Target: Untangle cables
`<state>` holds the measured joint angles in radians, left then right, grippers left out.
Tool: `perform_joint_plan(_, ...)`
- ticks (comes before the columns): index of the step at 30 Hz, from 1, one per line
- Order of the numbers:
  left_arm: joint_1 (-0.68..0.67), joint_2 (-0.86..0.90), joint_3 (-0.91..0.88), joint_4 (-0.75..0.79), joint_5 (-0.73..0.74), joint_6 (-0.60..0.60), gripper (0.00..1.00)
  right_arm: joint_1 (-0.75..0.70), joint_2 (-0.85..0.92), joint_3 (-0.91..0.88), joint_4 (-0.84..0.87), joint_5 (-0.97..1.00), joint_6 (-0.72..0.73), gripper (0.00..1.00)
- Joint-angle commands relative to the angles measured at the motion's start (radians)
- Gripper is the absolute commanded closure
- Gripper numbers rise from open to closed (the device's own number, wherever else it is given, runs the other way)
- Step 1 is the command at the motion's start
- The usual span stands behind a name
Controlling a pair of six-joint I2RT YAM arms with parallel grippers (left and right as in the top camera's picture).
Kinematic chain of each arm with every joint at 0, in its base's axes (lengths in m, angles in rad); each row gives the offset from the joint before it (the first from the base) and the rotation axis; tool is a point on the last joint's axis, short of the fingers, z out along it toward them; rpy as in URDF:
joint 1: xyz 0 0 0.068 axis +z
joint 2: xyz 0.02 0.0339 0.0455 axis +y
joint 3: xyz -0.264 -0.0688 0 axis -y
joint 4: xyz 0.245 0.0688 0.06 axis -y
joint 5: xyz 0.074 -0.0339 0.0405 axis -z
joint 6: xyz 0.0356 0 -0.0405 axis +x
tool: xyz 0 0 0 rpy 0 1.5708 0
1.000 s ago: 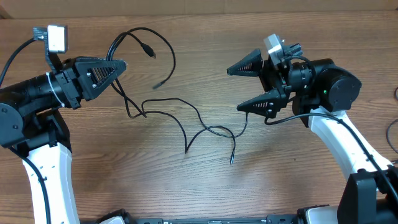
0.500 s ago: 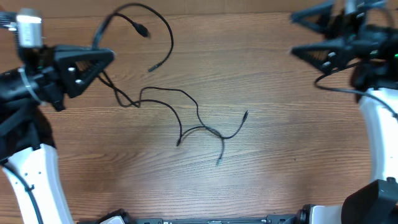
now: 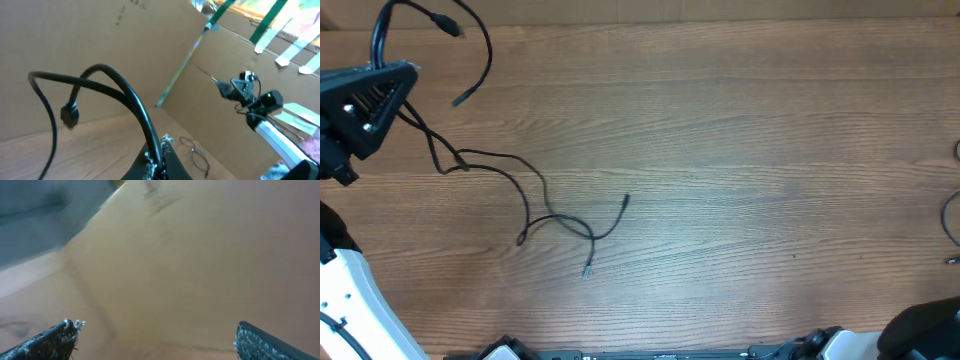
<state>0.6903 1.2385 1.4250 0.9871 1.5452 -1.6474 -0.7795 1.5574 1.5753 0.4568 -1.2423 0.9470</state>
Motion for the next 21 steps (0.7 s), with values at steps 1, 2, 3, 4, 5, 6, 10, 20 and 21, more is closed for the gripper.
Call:
perform_joint_plan(1, 0.013, -0.002, 0.026, -0.009, -0.088, 0.021, 0.96, -0.056, -0.008, 0.017, -0.138, 0.145, -0.200, 0.01)
perform_joint_plan(2, 0.016, -0.002, 0.026, -0.036, -0.104, 0.044, 0.96, -0.071, -0.008, 0.017, -0.215, 0.177, -0.264, 0.01)
perform_joint_plan(3, 0.023, -0.002, 0.026, -0.080, -0.122, 0.083, 0.96, -0.085, -0.008, 0.017, -0.309, 0.223, -0.342, 0.01)
perform_joint_plan(4, 0.030, -0.002, 0.027, -0.125, -0.135, 0.124, 0.96, -0.094, -0.008, 0.018, -0.388, 0.273, -0.408, 0.01)
perform_joint_plan(5, 0.041, -0.002, 0.031, -0.187, -0.143, 0.171, 0.96, -0.101, -0.008, 0.018, -0.476, 0.338, -0.487, 0.01)
perform_joint_plan(6, 0.049, -0.002, 0.033, -0.242, -0.151, 0.213, 0.96, -0.103, -0.008, 0.018, -0.538, 0.392, -0.542, 0.01)
perform_joint_plan(10, 0.057, -0.002, 0.033, -0.398, -0.181, 0.360, 0.96, -0.100, -0.008, 0.017, -0.748, 0.685, -0.719, 0.00)
perform_joint_plan(20, 0.055, -0.009, 0.033, -1.001, -0.414, 0.901, 0.96, -0.092, -0.008, 0.017, -0.849, 0.909, -0.771, 0.00)
perform_joint_plan(21, 0.053, -0.010, 0.033, -1.107, -0.469, 0.986, 0.96, -0.090, -0.008, 0.017, -0.856, 0.909, -0.792, 0.00)
